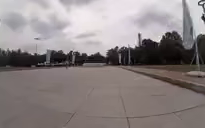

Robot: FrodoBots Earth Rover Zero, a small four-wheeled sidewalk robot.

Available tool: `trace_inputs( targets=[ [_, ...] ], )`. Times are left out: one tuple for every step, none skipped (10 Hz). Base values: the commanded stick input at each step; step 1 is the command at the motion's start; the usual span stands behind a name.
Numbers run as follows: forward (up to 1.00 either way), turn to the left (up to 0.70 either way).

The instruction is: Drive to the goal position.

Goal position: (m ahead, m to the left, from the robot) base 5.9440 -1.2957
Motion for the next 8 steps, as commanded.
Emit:
trace_inputs(
  targets=[
    [0.6,0.0],
    [0.6,0.0],
    [0.6,0.0],
    [0.6,0.0],
    [0.6,0.0],
    [0.6,0.0],
    [0.6,0.0],
    [0.6,0.0]
  ],
)
